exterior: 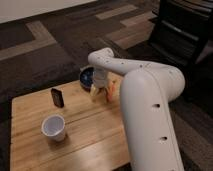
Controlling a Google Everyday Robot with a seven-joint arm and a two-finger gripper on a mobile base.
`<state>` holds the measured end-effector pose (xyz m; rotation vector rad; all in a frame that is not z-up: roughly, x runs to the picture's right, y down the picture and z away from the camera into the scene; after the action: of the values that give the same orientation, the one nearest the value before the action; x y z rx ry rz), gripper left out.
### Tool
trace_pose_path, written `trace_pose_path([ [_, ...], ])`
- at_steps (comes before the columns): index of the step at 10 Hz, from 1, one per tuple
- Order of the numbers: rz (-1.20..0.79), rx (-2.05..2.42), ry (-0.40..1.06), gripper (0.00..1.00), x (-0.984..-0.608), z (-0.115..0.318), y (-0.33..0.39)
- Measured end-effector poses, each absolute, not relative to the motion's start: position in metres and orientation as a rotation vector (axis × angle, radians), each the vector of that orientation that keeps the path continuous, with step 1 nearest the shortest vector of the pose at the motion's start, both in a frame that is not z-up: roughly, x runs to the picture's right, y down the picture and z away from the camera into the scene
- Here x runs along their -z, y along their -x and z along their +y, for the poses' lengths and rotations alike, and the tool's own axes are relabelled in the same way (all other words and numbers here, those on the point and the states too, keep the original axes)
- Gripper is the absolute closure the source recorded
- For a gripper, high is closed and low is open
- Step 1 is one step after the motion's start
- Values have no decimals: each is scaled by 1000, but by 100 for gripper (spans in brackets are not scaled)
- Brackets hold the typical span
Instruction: Push the ceramic bowl across the table
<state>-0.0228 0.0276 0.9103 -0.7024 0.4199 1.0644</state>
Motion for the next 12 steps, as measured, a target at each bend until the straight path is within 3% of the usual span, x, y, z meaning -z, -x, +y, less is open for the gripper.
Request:
trace_pose_path([
  [1,438,-1032,696,35,-924,17,19],
  [4,403,-957,533,35,-953,-71,38],
  [6,375,-920,439,35,-952,-114,66],
  [8,363,-915,452,35,-938,-117,94],
  [12,378,-974,572,35,-904,-80,116],
])
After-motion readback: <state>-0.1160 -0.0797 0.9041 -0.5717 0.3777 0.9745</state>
